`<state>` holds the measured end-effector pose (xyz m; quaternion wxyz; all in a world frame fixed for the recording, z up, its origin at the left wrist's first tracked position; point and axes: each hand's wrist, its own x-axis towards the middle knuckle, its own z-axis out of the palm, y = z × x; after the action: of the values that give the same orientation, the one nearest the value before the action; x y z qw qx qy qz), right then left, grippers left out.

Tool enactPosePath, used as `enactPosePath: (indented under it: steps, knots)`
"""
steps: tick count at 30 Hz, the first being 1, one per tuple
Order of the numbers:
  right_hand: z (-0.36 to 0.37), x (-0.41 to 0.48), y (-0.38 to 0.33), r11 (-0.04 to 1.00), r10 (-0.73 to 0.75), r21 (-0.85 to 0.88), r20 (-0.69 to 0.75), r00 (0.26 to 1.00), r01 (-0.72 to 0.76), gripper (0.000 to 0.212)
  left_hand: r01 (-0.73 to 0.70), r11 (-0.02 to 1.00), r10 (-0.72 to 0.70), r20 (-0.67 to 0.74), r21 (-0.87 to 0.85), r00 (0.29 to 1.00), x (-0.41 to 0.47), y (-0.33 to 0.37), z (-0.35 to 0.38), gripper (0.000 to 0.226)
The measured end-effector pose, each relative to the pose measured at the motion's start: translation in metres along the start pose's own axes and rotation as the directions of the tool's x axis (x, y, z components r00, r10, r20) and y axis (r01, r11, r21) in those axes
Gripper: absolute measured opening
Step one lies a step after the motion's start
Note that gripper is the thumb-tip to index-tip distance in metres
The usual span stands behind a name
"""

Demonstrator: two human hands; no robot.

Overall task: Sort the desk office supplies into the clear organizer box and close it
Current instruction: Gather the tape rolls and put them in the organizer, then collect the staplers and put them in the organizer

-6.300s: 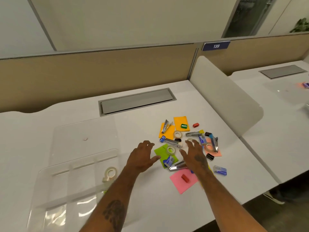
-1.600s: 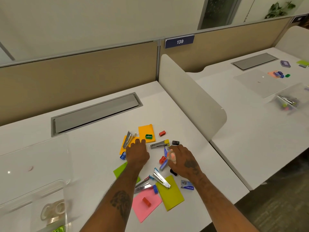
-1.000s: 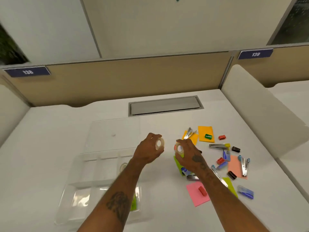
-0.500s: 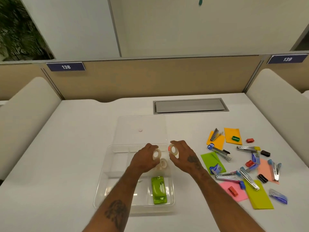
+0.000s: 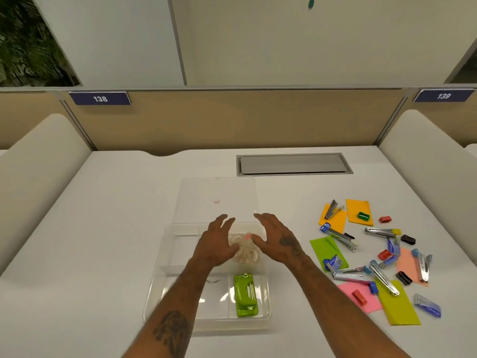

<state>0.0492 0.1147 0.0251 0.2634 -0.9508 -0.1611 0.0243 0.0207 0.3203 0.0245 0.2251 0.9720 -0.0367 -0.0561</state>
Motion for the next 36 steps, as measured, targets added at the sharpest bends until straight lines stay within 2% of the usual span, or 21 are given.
enactPosePath:
  steps: [5, 10, 15, 19, 23, 29, 33, 36]
  knots:
    - [-0.004, -0.015, 0.017, 0.994, 0.090, -0.062, -0.028, 0.996, -0.092, 0.065, -0.056, 0.998, 0.056, -0.021, -0.002, 0.998, 0.004, 0.009, 0.007, 0.089]
    - [-0.018, -0.041, 0.049, 0.970, 0.217, -0.089, -0.092, 0.972, -0.225, 0.066, -0.148, 0.989, 0.148, 0.019, -0.016, 0.989, 0.016, 0.036, 0.024, 0.092]
    - [-0.037, -0.077, 0.088, 0.917, 0.374, -0.088, -0.141, 0.917, -0.388, 0.062, -0.242, 0.970, 0.242, 0.070, -0.018, 0.968, 0.025, 0.076, 0.045, 0.091]
    - [-0.056, -0.105, 0.122, 0.876, 0.444, -0.110, -0.197, 0.874, -0.470, 0.056, -0.321, 0.947, 0.320, 0.111, -0.004, 0.941, 0.033, 0.112, 0.062, 0.085]
    - [-0.072, -0.131, 0.158, 0.821, 0.552, -0.054, -0.178, 0.815, -0.568, 0.052, -0.380, 0.925, 0.377, 0.173, -0.019, 0.910, 0.038, 0.154, 0.084, 0.077]
    - [-0.086, -0.160, 0.208, 0.766, 0.618, -0.105, -0.152, 0.771, -0.634, 0.052, -0.446, 0.895, 0.424, 0.282, 0.017, 0.861, 0.039, 0.215, 0.121, 0.070]
    - [-0.088, -0.166, 0.228, 0.750, 0.643, -0.155, -0.055, 0.764, -0.643, 0.053, -0.483, 0.871, 0.433, 0.330, 0.086, 0.839, 0.041, 0.245, 0.143, 0.057]
    - [-0.086, -0.167, 0.237, 0.771, 0.615, -0.210, 0.001, 0.788, -0.601, 0.053, -0.492, 0.860, 0.416, 0.373, 0.135, 0.830, 0.040, 0.260, 0.157, 0.048]
